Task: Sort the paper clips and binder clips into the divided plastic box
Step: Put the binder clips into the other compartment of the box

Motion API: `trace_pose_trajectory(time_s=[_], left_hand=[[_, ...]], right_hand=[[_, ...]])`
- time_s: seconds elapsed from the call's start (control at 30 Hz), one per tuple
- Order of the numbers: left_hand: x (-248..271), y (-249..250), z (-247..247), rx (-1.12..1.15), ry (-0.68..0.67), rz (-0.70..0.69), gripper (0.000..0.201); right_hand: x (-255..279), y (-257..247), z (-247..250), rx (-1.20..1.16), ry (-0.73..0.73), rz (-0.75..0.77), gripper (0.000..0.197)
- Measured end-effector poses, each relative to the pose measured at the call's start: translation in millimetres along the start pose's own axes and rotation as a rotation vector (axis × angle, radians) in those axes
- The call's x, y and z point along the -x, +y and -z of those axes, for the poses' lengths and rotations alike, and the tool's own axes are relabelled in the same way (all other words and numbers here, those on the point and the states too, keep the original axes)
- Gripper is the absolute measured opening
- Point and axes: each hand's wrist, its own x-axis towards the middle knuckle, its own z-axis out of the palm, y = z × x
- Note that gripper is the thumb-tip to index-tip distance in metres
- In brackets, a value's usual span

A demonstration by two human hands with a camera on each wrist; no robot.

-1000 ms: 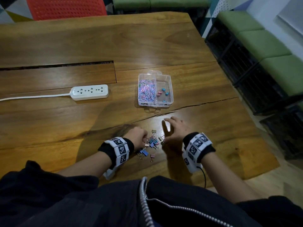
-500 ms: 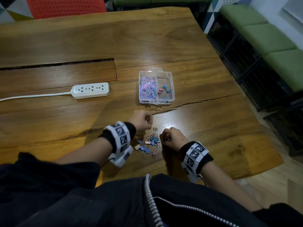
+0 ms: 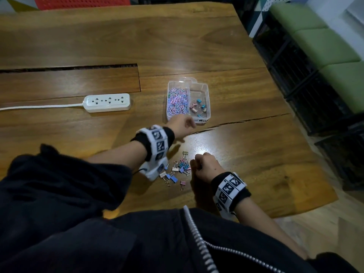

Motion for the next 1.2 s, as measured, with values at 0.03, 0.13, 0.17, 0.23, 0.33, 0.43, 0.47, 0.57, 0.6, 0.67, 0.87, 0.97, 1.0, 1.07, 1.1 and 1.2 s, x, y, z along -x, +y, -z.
trace_pose_trajectory(time_s=[0.03, 0.13, 0.17, 0.23, 0.33, 0.43, 0.47, 0.57, 0.6, 0.67, 0.87, 0.97, 1.0, 1.07, 1.1, 1.2], left_hand=[[8, -11, -2, -0.101, -0.069, -0.013, 0.023], [30, -40, -11, -0.550, -0.339, -0.060, 0.053], [36, -47, -15, -0.691, -0.390, -0.092, 0.066], [42, -54, -22, -0.872, -0.406, -0.177, 0.079], [42, -57, -30, -0.979, -0.373, -0.302, 0.074], [42, -54, -36, -1.058, -0.346, -0.360, 0.058], [42, -54, -37, -1.054, -0.330, -0.357, 0.053], [42, -51, -41, -1.002, -0.300, -0.290, 0.042], [41, -50, -42, -0.985, -0.296, -0.257, 0.039], [40, -49, -41, -0.928, -0.294, -0.196, 0.035], [39, -47, -38, -0.755, -0.308, -0.137, 0.029], [37, -46, -38, -0.671, -0.283, -0.100, 0.018], [36, -46, -37, -0.624, -0.274, -0.074, 0.014], [35, -47, -34, -0.515, -0.252, -0.015, 0.016], [34, -47, -33, -0.462, -0.239, 0.009, 0.016], [35, -47, -25, -0.326, -0.186, 0.057, 0.016]], right_hand=[[-1, -1, 1, 0.008, -0.008, -0.011, 0.039], [-8, 1, 8, -0.016, -0.027, -0.029, 0.032], [-10, 2, 11, -0.030, -0.036, -0.042, 0.034], [-16, 5, 19, -0.081, -0.082, -0.073, 0.034], [-25, 8, 34, -0.196, -0.112, -0.104, 0.031], [-34, 3, 61, -0.338, -0.002, -0.100, 0.031], [-38, -1, 72, -0.373, 0.049, -0.090, 0.031], [-51, -12, 102, -0.480, 0.221, -0.053, 0.029], [-56, -15, 108, -0.515, 0.276, -0.044, 0.029], [-65, -20, 115, -0.581, 0.349, -0.016, 0.028], [-67, -16, 103, -0.533, 0.382, -0.035, 0.022], [-52, -8, 89, -0.543, 0.365, 0.027, 0.026], [-45, -5, 82, -0.547, 0.341, 0.026, 0.027], [-30, 0, 65, -0.517, 0.228, 0.026, 0.028], [-22, 0, 54, -0.482, 0.138, 0.027, 0.031], [-1, -3, 22, -0.265, -0.123, -0.009, 0.056]])
